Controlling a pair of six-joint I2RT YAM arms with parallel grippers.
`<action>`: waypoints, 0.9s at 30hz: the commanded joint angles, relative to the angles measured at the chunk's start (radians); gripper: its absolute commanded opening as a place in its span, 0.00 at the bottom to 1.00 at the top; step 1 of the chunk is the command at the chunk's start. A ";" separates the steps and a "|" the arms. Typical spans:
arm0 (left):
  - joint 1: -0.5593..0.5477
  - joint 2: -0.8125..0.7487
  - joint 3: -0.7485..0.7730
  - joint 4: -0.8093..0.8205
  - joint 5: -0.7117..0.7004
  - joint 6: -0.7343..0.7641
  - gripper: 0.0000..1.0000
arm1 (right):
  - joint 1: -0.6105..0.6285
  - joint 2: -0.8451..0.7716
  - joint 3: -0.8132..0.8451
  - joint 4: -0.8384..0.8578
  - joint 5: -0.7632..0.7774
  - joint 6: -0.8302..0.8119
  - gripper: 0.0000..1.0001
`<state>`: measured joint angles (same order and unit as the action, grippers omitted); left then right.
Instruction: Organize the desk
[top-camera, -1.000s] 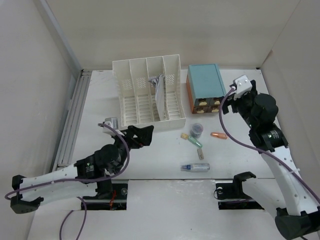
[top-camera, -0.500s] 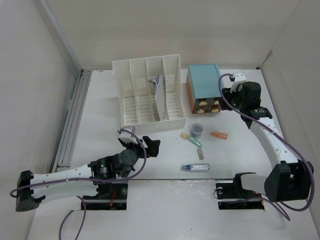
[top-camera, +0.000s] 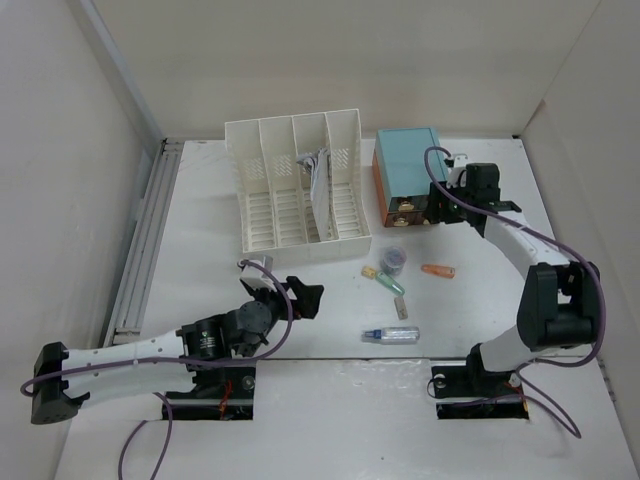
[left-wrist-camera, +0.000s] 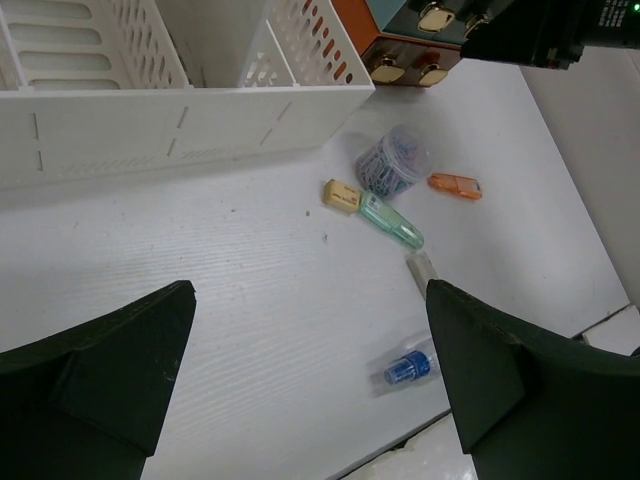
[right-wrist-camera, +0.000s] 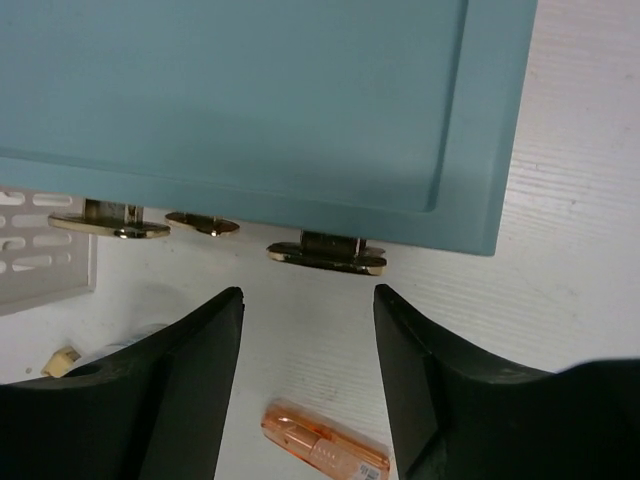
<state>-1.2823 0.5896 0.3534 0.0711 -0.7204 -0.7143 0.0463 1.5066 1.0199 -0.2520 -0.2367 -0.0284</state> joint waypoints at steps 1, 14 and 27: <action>0.001 -0.014 -0.014 0.042 0.018 -0.004 1.00 | -0.005 0.004 0.077 0.091 0.007 0.019 0.61; 0.001 -0.014 -0.024 0.052 0.027 -0.004 1.00 | -0.005 0.033 0.031 0.204 0.053 0.099 0.64; 0.001 -0.010 -0.014 0.077 0.067 0.006 1.00 | 0.004 -0.106 -0.089 0.205 0.054 0.088 0.31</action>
<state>-1.2823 0.5804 0.3347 0.0883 -0.6704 -0.7151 0.0471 1.4826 0.9558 -0.0853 -0.1829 0.0494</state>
